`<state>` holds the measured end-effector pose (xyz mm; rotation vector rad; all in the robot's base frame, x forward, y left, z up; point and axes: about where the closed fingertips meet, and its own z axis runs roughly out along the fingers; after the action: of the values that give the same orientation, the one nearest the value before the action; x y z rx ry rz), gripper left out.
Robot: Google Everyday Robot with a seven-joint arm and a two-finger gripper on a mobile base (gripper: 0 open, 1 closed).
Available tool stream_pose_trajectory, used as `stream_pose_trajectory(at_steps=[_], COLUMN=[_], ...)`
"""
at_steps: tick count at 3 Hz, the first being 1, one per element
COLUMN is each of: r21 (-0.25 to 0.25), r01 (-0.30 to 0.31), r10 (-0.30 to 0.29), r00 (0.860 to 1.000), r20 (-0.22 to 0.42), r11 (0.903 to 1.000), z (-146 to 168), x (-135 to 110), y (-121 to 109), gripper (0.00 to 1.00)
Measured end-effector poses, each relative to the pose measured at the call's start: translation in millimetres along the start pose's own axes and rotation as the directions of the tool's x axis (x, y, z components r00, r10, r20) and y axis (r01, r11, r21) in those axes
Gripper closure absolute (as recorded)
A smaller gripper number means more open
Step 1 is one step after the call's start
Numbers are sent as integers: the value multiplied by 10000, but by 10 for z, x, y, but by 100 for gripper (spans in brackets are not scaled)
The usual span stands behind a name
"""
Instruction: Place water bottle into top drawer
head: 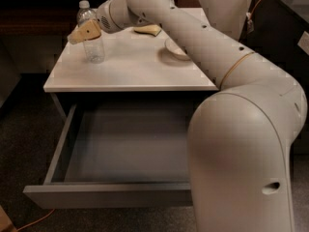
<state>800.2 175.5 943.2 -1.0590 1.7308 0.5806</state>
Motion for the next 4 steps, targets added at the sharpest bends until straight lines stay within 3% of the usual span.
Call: stream_pose_trajectory(at_steps=[1,2,4], r21=[78,-93,-615], r01=[-8,370,993], r10=[7,-365,-956], r00=[9999,9985,9935], r20=[166,414,611], r11=[10000,9993,9932], z=[-30,-205,-683], x=[-36,-60,-70], y=[53,292,877], gripper=[25,56,99])
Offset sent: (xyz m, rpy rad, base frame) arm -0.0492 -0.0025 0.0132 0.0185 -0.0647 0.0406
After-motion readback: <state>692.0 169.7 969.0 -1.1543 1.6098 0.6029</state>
